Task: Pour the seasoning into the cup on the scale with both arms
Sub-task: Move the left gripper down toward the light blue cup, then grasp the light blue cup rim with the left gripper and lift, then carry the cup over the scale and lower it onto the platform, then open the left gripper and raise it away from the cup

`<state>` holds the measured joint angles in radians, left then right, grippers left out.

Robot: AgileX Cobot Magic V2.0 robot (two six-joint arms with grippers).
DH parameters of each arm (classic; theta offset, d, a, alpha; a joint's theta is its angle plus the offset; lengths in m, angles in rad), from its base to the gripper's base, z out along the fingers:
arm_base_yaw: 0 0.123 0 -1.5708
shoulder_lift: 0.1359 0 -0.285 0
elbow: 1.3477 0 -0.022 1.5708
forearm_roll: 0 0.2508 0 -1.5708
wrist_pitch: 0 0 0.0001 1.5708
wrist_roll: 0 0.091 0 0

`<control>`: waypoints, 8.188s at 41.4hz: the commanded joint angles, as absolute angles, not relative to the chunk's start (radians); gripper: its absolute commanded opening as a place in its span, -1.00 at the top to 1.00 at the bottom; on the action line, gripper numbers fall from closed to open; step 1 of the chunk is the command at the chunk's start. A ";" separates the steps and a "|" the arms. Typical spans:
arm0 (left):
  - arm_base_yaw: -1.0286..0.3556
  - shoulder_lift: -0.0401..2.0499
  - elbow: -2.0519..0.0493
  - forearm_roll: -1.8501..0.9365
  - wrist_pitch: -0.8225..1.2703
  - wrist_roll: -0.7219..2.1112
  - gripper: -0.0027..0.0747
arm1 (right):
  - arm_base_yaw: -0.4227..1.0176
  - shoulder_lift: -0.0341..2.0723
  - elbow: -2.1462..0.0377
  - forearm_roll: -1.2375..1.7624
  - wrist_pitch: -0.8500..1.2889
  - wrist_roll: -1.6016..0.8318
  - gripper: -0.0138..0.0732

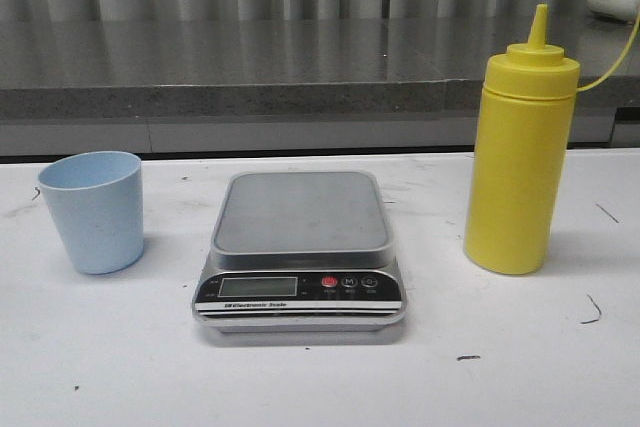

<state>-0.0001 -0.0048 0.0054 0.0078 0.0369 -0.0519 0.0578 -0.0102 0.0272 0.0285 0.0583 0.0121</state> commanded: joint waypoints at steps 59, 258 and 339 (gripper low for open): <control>0.001 0.211 -0.611 -0.025 0.368 -0.060 0.98 | 0.062 0.219 -0.534 0.025 0.420 0.000 0.95; -0.549 1.785 -1.781 -0.015 0.990 -0.033 0.07 | 0.062 0.741 -0.586 0.011 0.577 0.000 -0.45; -0.549 0.527 -0.739 -0.018 0.677 -0.070 0.07 | 0.062 0.741 -0.586 0.031 0.570 0.000 -0.45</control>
